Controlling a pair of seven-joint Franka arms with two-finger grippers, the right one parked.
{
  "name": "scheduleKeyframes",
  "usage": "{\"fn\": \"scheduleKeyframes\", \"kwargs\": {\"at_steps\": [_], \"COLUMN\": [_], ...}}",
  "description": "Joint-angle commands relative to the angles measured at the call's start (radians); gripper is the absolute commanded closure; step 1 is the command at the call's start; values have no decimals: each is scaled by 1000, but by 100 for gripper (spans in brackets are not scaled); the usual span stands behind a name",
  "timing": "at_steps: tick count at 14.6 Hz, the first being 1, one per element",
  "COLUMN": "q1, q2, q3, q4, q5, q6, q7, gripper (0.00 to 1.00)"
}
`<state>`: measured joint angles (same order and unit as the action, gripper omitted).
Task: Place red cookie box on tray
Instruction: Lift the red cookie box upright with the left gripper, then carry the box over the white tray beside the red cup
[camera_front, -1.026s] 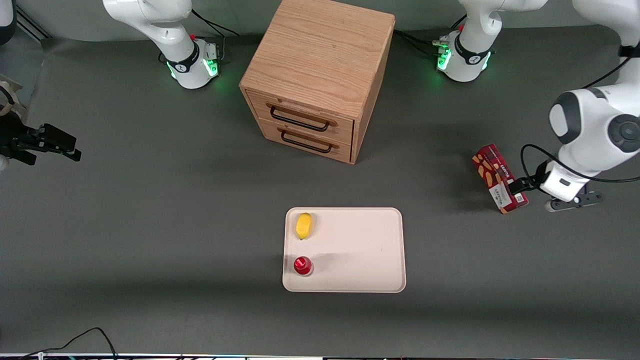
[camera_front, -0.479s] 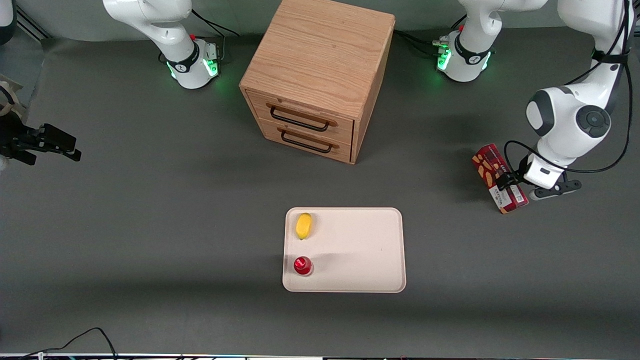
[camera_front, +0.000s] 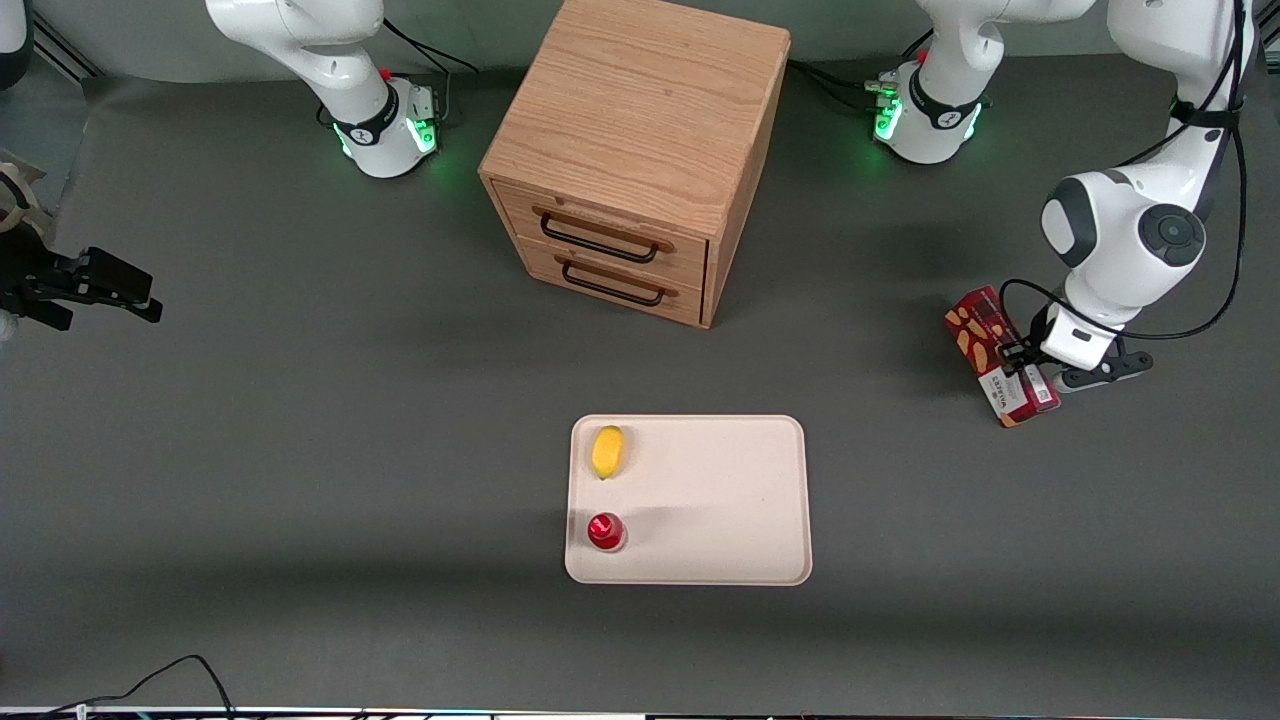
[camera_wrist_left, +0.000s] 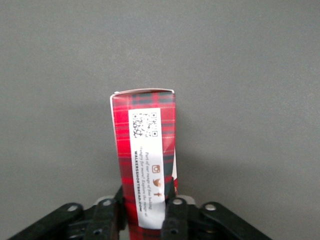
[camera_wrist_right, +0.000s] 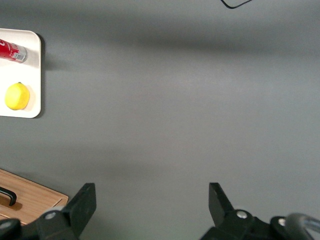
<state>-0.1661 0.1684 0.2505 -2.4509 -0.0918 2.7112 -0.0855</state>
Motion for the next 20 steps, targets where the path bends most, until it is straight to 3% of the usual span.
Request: {"fn": "scheduleKeyframes", "kwargs": {"at_steps": [1,7,9,13,17,20], "q1": [-20,-21,-21,-32,-33,-36], "q2": [-41,-139,-158,-127,-95,-40], "q3": [3,3,0,-8,-40,-149], "q4": [15,329,476,820,892,912], "q5": [-14,27,66,67,64,55], "q6": [-36,-580,-779,-1147,-1200,-1151], "q7": [4,12,18,23,1,-150], "gripper": [100,100,100,100,100,100]}}
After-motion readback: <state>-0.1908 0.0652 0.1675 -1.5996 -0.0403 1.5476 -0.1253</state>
